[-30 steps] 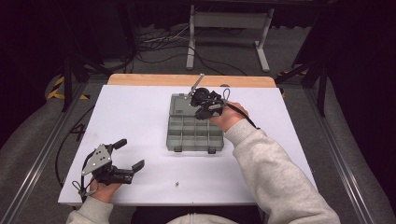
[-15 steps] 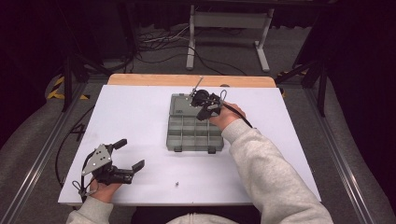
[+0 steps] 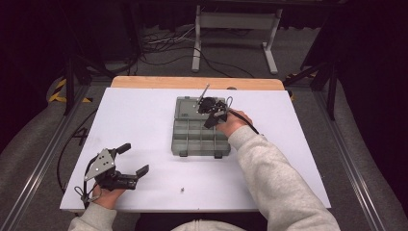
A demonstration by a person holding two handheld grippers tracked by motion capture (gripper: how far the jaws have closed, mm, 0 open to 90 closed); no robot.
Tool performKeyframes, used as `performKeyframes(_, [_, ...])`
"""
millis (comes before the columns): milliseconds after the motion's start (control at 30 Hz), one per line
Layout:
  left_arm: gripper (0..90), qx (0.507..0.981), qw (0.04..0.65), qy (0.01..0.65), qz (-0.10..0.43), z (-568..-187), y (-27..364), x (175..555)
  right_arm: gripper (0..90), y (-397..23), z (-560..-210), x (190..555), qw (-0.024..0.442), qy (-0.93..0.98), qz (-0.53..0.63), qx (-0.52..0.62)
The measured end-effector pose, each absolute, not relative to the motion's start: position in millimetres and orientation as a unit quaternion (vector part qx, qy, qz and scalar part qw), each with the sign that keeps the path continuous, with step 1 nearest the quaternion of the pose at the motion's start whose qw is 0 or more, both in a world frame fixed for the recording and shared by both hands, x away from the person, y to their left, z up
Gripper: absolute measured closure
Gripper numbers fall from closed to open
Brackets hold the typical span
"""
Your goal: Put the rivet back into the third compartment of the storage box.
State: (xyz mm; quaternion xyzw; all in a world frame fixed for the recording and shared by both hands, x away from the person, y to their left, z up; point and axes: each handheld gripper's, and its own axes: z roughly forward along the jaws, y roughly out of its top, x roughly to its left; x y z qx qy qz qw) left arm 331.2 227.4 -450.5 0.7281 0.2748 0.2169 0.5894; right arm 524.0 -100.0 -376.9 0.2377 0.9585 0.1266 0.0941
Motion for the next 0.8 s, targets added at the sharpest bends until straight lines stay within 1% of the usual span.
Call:
performKeyframes(533, [0.3,0.727,0.591,0.275,0.216,-450,228,331,81.2,-102,-398,527,0.079,0.96,0.11,0.243])
performKeyframes(600, [0.3,0.727,0.591,0.275,0.216,-450,228,331,73.4,-103,-397,526,0.085,0.959,0.114,0.247])
performKeyframes(633, [0.3,0.727,0.591,0.275,0.216,-450,228,331,73.4,-103,-397,526,0.085,0.959,0.114,0.247])
performKeyframes(700, [0.3,0.728,0.59,0.275,0.216,-450,228,331,67.3,-104,-391,525,0.095,0.955,0.124,0.254])
performKeyframes(800, [0.3,0.728,0.59,0.274,0.217,-450,227,331,61.6,-105,-383,520,0.105,0.951,0.141,0.253])
